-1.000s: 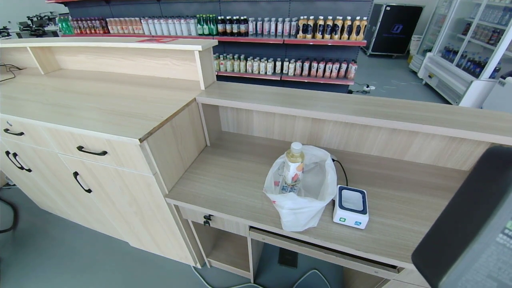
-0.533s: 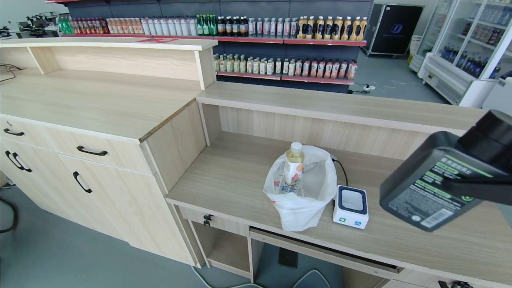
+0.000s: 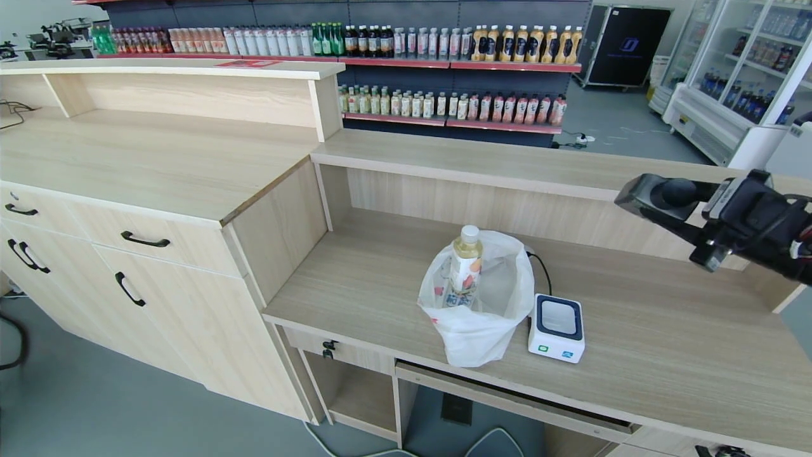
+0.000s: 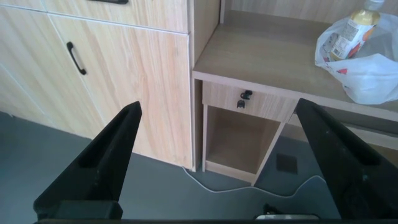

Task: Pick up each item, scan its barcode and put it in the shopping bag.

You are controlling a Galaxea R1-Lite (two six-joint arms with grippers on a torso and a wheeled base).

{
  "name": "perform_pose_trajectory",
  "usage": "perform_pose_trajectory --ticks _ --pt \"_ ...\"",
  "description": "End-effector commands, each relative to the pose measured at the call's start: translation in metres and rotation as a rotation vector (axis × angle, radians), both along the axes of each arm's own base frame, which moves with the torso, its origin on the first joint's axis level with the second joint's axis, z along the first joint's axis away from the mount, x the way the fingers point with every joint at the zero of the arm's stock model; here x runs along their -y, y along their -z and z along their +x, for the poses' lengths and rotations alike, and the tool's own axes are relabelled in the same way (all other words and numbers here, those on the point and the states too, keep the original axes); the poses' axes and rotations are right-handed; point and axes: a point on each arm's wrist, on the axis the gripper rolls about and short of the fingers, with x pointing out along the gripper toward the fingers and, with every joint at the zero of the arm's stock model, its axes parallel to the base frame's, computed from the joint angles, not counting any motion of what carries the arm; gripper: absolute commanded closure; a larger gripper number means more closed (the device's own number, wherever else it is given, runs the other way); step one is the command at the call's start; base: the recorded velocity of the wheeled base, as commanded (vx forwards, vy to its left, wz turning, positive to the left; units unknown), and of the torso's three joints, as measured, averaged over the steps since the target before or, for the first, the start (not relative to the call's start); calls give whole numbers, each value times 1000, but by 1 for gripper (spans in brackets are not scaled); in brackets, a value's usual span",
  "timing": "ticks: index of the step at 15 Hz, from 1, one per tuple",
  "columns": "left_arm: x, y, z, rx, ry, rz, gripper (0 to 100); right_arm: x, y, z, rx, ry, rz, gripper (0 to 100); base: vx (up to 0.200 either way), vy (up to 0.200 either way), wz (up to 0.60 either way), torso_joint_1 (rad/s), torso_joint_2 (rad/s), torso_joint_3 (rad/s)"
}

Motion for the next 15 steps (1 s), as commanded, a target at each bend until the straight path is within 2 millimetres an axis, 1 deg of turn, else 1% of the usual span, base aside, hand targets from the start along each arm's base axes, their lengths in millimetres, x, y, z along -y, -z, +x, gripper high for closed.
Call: perform_pose_trajectory --ticks 1,4,5,6,8,12,15 --pt "0 0 0 0 0 0 0 12 62 37 -80 32 -57 100 0 0 0 0 0 0" --pt "0 0 0 0 0 0 0 14 90 54 -15 6 -126 100 0 0 0 0 0 0" --pt "0 0 0 0 0 0 0 14 95 56 -11 -12 -142 100 0 0 0 0 0 0" --pt "0 0 0 0 0 0 0 15 107 62 4 -62 -190 100 0 0 0 0 0 0" --pt "0 0 0 0 0 0 0 20 123 68 15 -120 -247 100 0 0 0 0 0 0" --pt "0 0 0 0 0 0 0 18 150 86 27 -247 -297 100 0 0 0 0 0 0" --pt "0 0 0 0 0 0 0 17 170 95 17 -319 -305 100 0 0 0 0 0 0"
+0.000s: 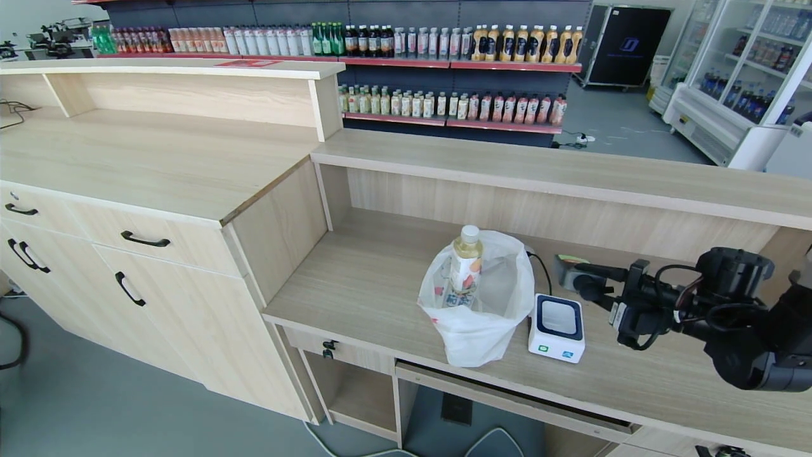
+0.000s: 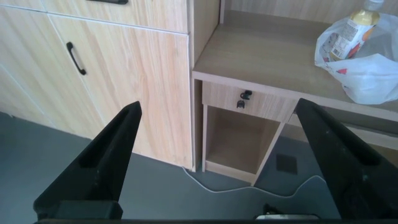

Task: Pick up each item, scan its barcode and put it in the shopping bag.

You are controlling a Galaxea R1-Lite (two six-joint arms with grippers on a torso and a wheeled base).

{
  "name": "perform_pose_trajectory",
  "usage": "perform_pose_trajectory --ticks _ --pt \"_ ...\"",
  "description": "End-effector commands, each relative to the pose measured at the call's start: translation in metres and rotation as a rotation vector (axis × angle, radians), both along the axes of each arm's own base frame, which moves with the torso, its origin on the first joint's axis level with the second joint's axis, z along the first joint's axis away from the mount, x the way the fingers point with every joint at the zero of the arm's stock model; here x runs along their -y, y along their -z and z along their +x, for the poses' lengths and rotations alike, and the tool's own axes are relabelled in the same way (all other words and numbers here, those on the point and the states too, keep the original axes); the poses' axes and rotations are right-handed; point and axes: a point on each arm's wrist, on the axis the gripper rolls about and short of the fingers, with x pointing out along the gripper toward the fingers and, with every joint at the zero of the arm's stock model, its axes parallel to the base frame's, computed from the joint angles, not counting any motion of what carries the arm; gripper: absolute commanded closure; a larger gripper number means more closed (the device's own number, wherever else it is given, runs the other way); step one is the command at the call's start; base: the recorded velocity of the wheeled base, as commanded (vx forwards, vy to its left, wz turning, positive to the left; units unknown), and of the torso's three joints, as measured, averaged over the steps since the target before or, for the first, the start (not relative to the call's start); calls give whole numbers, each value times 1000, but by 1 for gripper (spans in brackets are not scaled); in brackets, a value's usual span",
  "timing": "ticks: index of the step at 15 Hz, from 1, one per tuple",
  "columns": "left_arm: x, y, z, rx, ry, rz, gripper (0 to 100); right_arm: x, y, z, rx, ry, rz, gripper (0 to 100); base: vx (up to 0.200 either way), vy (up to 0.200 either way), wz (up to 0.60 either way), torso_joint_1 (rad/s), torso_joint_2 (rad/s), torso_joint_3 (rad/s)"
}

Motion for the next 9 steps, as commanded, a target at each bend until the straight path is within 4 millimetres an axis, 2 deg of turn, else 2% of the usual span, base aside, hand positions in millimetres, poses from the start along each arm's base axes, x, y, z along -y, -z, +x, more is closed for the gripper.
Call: perform_pose_trajectory --ticks 1,9 --pt "0 0 0 0 0 0 0 0 24 8 -44 -26 -2 100 0 0 0 0 0 0" --pt "0 0 0 0 0 0 0 0 48 21 -4 -65 -33 100 0 0 0 0 0 0"
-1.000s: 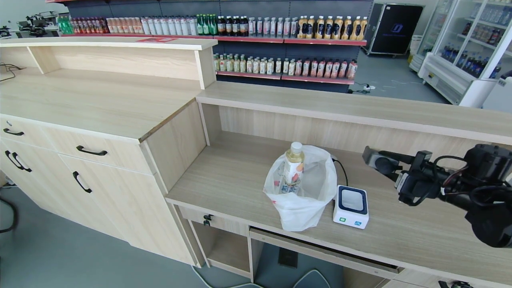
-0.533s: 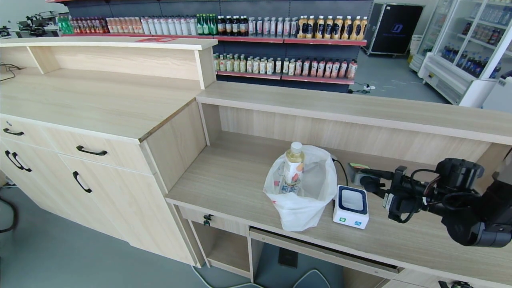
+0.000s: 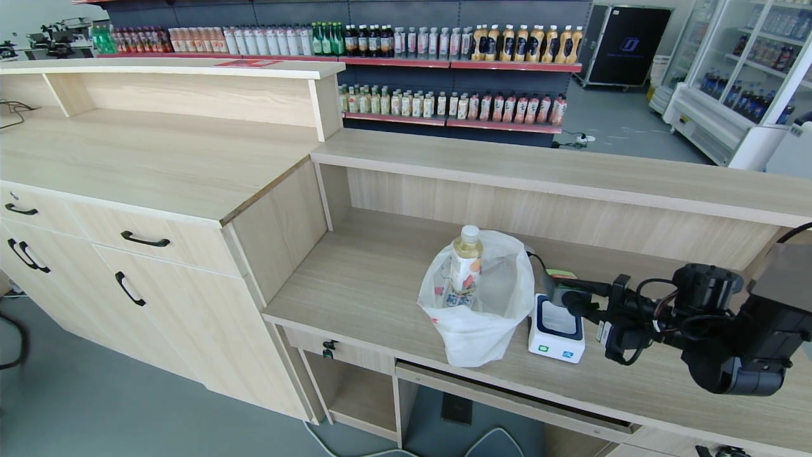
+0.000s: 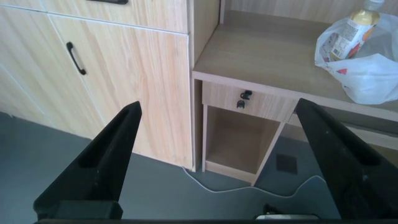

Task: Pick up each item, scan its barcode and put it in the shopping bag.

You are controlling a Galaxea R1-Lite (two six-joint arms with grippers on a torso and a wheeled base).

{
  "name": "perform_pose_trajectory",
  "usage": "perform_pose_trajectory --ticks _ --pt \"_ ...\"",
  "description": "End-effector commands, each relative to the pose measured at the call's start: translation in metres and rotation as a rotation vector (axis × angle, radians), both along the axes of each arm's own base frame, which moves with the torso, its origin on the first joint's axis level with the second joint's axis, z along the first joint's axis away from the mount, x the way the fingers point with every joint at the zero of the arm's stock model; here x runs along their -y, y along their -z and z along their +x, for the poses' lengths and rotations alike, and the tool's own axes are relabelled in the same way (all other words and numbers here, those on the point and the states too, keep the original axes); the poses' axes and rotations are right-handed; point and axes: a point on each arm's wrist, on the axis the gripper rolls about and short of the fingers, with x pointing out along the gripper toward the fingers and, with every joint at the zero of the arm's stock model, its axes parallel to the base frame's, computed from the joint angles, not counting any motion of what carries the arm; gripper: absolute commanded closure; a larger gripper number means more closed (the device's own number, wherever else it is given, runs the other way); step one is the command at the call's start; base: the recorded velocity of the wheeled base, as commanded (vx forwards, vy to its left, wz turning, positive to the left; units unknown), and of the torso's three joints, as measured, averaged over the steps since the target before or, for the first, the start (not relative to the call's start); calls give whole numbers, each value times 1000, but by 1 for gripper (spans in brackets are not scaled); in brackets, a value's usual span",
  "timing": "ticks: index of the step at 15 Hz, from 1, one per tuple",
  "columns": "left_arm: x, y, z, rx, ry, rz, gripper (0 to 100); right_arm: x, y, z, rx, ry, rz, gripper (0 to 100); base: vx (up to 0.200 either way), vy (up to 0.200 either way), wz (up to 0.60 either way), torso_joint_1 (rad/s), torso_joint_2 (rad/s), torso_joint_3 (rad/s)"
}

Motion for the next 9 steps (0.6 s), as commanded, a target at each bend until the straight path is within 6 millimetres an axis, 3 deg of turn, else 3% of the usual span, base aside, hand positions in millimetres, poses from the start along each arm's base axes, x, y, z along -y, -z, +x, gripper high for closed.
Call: perform_pose_trajectory --ticks 1,9 --pt "0 0 0 0 0 0 0 0 13 5 -20 -3 3 100 0 0 0 0 0 0" --pt "0 0 0 0 0 0 0 -7 30 10 -47 -23 6 100 0 0 0 0 0 0"
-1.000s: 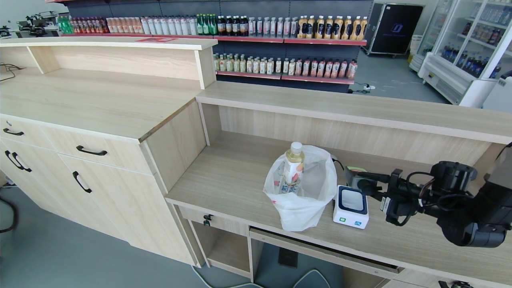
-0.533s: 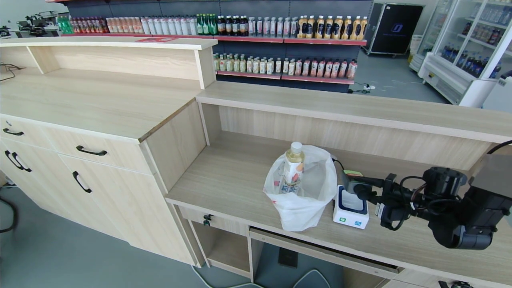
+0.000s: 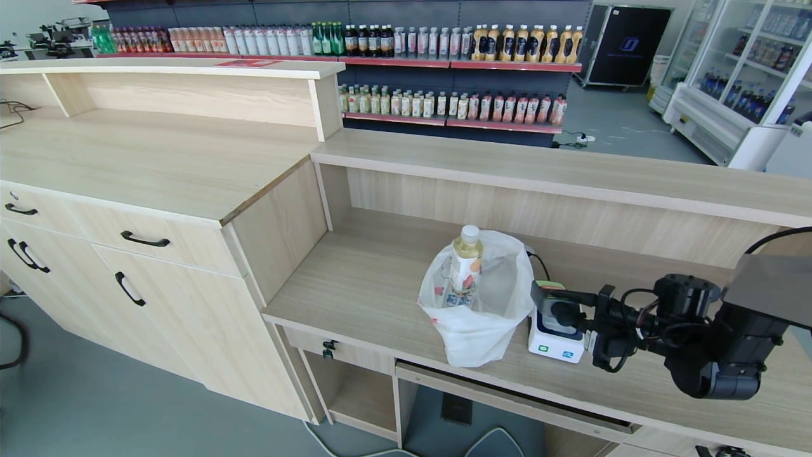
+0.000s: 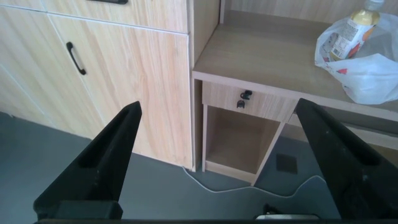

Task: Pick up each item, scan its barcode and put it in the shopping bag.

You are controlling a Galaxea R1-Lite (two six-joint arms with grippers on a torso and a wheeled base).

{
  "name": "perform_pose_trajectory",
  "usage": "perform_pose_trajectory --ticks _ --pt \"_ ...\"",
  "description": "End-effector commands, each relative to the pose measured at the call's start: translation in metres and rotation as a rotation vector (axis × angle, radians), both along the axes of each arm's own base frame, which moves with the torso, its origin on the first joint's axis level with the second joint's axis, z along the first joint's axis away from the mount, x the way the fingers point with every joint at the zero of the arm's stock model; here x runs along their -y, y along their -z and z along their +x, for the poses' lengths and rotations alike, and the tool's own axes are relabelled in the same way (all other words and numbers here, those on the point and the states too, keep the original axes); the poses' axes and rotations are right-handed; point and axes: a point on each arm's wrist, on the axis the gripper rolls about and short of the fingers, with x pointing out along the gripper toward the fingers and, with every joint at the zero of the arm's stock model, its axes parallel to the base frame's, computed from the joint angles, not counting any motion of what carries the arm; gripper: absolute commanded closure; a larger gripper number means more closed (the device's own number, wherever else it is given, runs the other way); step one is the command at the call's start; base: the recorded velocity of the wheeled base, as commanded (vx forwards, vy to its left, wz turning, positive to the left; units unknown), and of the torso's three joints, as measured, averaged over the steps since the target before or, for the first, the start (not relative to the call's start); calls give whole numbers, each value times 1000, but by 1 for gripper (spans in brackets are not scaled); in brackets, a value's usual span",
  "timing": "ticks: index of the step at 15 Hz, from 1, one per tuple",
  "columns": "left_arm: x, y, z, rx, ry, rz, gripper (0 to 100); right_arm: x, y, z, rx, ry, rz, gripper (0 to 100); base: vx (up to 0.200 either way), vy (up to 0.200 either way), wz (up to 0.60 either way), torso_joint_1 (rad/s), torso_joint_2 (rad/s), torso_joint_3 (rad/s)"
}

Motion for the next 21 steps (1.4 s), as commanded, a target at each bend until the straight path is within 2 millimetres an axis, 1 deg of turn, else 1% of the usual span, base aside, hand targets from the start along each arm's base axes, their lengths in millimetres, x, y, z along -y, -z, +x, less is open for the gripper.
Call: perform_pose_trajectory --ticks 1,14,21 --pt "0 0 0 0 0 0 0 0 5 0 -13 -1 1 100 0 0 0 0 0 0" --pt "0 0 0 0 0 0 0 1 14 -1 -38 0 3 100 0 0 0 0 0 0" --pt "0 0 0 0 0 0 0 2 14 -2 -41 3 3 100 0 0 0 0 0 0"
